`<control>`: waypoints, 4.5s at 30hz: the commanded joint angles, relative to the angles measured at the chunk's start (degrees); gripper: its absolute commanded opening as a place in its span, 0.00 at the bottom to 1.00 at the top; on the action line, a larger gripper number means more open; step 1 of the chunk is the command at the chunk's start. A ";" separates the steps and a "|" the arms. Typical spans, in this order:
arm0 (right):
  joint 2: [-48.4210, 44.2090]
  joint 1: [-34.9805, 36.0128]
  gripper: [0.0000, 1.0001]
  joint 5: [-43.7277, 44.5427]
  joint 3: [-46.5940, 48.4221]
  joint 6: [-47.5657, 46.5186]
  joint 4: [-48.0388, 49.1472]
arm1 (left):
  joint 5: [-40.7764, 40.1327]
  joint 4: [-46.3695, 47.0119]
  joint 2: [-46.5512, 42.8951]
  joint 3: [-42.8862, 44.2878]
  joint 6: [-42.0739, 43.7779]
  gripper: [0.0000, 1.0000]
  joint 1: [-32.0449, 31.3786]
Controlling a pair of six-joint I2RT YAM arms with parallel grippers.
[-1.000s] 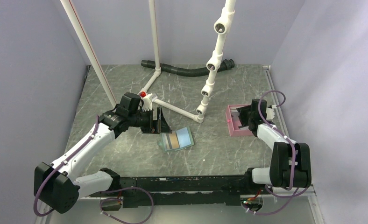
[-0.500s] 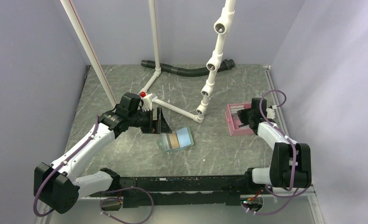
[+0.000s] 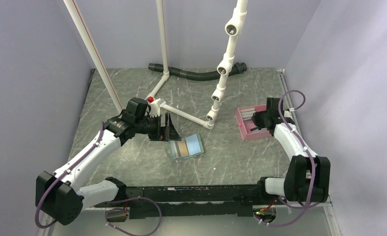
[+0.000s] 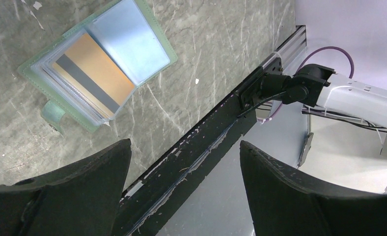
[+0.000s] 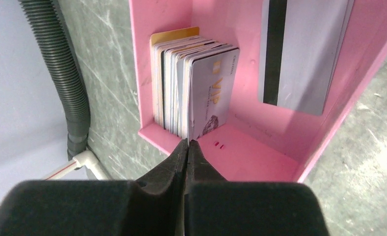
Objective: Put the credit cards into the card holder
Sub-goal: Pick up the credit card from the storage box, then insert the credit card into the card holder.
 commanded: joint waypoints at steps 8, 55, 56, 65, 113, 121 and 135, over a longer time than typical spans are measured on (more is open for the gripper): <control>-19.19 -0.07 0.00 -7.53 0.70 -39.88 -6.30 | 2.05 3.42 1.55 -1.92 -1.41 0.99 0.07; 8.83 48.70 0.00 -17.10 0.55 -47.66 22.04 | -20.88 8.36 15.50 -14.97 -11.78 0.78 0.47; 8.99 48.65 0.00 -17.41 1.11 -47.56 21.40 | -20.82 8.88 15.91 -15.21 -11.85 0.76 0.54; 10.91 48.65 0.00 -17.78 4.54 -45.92 15.23 | -28.60 2.91 16.77 -14.47 -11.09 0.54 3.38; 10.33 44.25 0.00 -20.01 4.65 -42.58 13.78 | -2.08 21.58 23.04 -13.57 -9.76 0.12 1.55; 12.36 43.31 0.00 -22.85 3.51 -41.73 16.43 | -5.76 18.38 24.95 -13.11 -8.13 0.11 1.64; 14.31 43.11 0.00 -19.90 3.67 -42.25 14.69 | -6.89 17.44 25.28 -13.66 -7.83 0.11 2.18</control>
